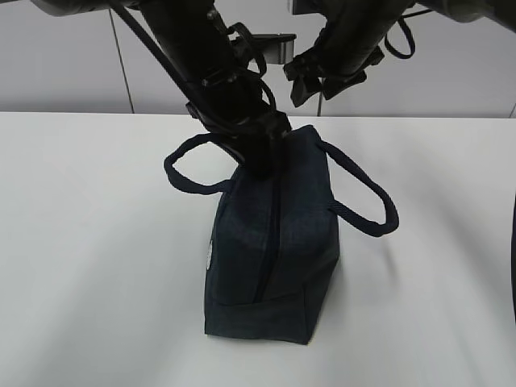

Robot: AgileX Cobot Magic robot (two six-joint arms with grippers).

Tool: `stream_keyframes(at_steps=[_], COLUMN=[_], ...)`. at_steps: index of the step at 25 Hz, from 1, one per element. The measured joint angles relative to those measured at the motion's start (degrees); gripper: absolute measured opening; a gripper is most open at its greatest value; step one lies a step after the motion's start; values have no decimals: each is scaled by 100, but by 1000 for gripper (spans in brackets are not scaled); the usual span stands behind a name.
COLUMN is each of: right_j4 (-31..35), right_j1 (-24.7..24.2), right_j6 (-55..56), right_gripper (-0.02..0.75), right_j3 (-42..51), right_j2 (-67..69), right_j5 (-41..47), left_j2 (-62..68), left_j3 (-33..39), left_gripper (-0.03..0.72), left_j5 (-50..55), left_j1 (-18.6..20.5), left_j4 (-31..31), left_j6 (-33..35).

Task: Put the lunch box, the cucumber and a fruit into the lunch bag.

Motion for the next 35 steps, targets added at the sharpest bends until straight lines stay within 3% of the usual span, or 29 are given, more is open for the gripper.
stream_keyframes(at_steps=[5, 11, 16, 19, 24, 26, 35], right_j4=[-739, -1383, -1476, -1476, -1476, -1476, -1476], right_j1=[0, 0, 0, 0, 0, 0, 0], right_j6=[393, 774, 883, 898, 920, 920, 934], right_gripper=[468, 468, 468, 468, 468, 468, 468], right_j3=[-463, -651, -626, -409, 322, 638, 1760], right_j2=[0, 0, -199, -492, -1177, -1474, -2873], right_j5=[762, 874, 921, 921, 933, 933, 935], left_j2=[0, -15, -25, -36, -189, -325, -1164], left_j3=[0, 0, 0, 0, 0, 0, 0], left_gripper=[-9, -8, 1, 71, 344, 399, 435], left_j5=[47, 47, 66, 70, 79, 79, 114], left_j1=[0, 0, -12, -12, 11, 65, 436], left_j4=[327, 551, 792, 973, 1407, 1447, 1482], left_j6=[-202, -454, -886, -1121, -1411, -1526, -1747])
